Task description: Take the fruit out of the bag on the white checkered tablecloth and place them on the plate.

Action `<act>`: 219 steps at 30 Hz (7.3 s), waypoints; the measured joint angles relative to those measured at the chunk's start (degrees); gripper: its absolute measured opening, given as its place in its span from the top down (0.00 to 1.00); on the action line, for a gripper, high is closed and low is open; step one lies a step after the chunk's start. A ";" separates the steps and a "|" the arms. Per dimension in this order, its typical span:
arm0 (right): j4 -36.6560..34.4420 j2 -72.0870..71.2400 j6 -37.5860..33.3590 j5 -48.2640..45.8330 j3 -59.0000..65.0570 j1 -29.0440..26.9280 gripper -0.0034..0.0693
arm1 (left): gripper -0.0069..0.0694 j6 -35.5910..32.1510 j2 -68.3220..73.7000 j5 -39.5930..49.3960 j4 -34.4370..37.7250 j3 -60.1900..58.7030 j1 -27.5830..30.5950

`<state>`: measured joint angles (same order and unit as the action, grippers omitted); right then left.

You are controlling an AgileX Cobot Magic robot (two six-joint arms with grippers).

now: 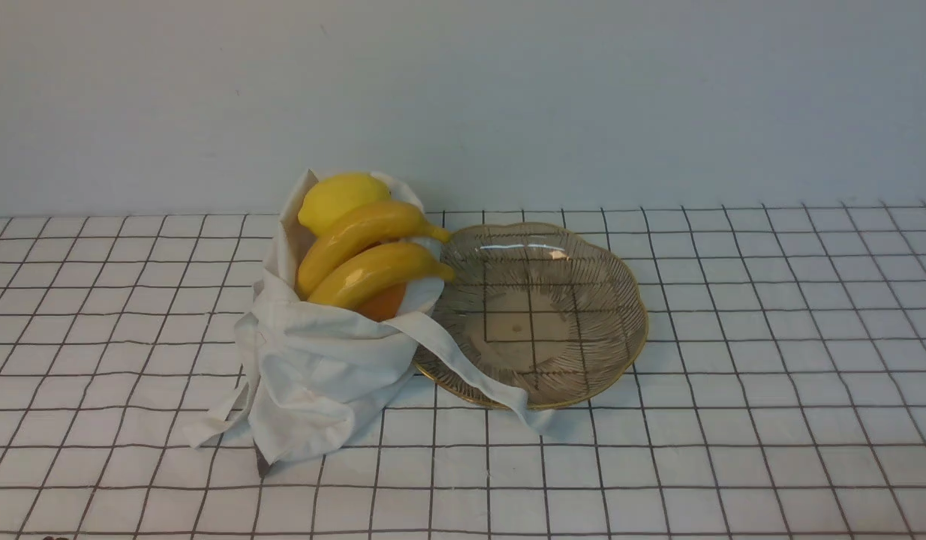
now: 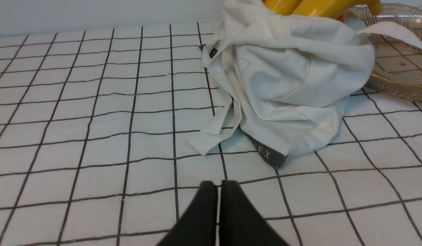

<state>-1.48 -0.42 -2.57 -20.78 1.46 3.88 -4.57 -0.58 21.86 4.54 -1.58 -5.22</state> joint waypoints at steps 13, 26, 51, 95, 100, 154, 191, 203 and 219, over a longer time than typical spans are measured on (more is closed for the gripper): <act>0.00 0.00 0.00 0.00 0.00 0.00 0.97 | 0.92 0.00 0.00 0.00 0.00 0.00 0.00; 0.00 0.00 0.00 0.00 0.00 0.00 0.97 | 0.92 0.00 0.00 0.00 0.00 0.00 0.00; 0.00 0.00 0.00 0.00 0.00 0.00 0.97 | 0.92 8.19 0.00 0.00 12.53 0.00 0.00; 0.00 0.00 0.00 0.00 0.00 0.00 0.97 | 0.86 -13.53 88.35 29.94 13.73 73.70 -12.70; 0.00 0.00 0.00 0.00 0.00 0.00 0.97 | 0.64 -12.90 94.20 26.78 8.27 80.08 -15.54; 0.00 0.00 0.00 0.00 0.00 0.00 0.97 | 0.49 -25.37 101.65 -0.75 48.28 84.13 -18.63; 0.00 0.00 0.00 0.00 0.00 0.00 0.97 | 0.92 -8.44 63.90 46.64 8.58 75.21 -13.87; 0.00 0.00 0.00 0.00 0.00 0.00 0.97 | 0.92 -4.57 15.14 16.57 13.03 30.06 -13.87; 0.00 0.00 0.00 0.00 0.00 0.00 0.97 | 0.92 -5.16 -0.21 8.00 14.23 21.07 -13.87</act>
<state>-1.48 -0.42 -2.57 -20.78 1.46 3.88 -9.73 -0.79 29.86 18.77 19.49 -19.09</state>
